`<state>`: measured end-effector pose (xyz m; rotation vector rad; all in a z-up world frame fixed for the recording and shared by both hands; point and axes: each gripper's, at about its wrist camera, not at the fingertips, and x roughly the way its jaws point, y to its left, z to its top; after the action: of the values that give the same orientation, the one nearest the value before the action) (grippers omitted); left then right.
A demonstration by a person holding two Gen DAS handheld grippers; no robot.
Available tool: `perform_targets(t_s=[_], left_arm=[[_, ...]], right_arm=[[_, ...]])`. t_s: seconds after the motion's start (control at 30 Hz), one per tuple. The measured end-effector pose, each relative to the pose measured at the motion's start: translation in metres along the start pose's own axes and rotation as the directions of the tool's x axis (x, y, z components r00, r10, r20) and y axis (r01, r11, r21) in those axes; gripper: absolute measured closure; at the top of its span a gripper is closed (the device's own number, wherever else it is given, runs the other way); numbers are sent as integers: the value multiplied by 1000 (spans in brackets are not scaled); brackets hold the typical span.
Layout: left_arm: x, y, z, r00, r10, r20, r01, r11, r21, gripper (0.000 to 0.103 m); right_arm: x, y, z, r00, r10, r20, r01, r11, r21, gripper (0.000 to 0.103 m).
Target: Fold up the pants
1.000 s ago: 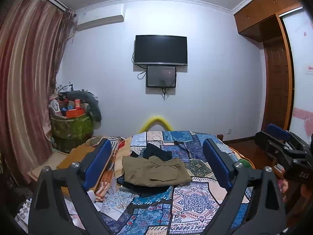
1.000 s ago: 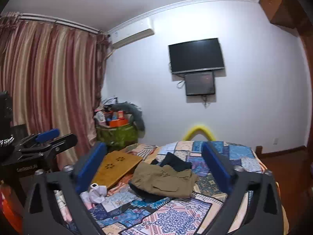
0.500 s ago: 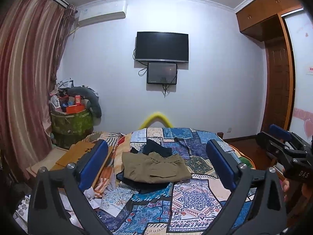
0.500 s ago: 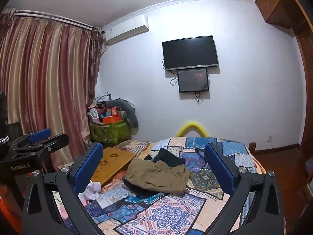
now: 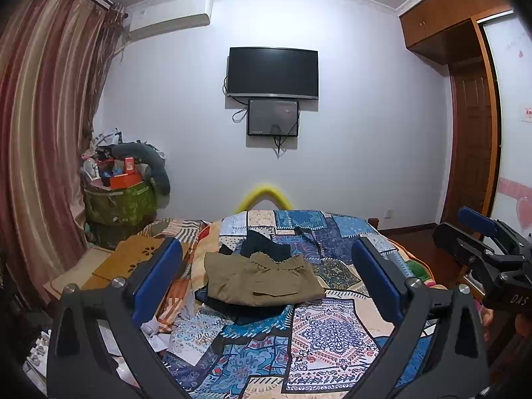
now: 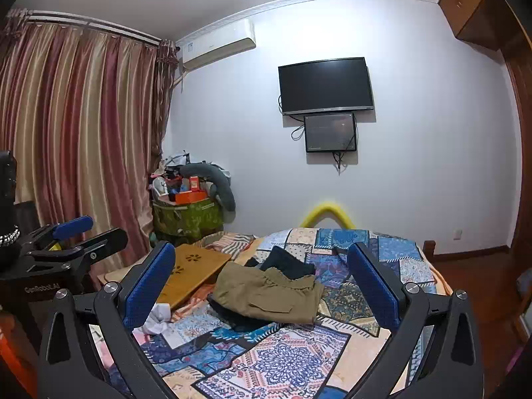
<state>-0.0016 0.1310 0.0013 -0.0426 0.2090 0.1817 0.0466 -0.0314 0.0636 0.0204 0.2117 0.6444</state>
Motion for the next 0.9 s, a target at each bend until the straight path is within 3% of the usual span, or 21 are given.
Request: perform_targets(t_s=[0.9], left_arm=[[7,-2,-3,1000,-8,-12,8,1000,10,0]], right_arm=[[-4,-4,2,1000,-11,-6,11,1000,6,0]])
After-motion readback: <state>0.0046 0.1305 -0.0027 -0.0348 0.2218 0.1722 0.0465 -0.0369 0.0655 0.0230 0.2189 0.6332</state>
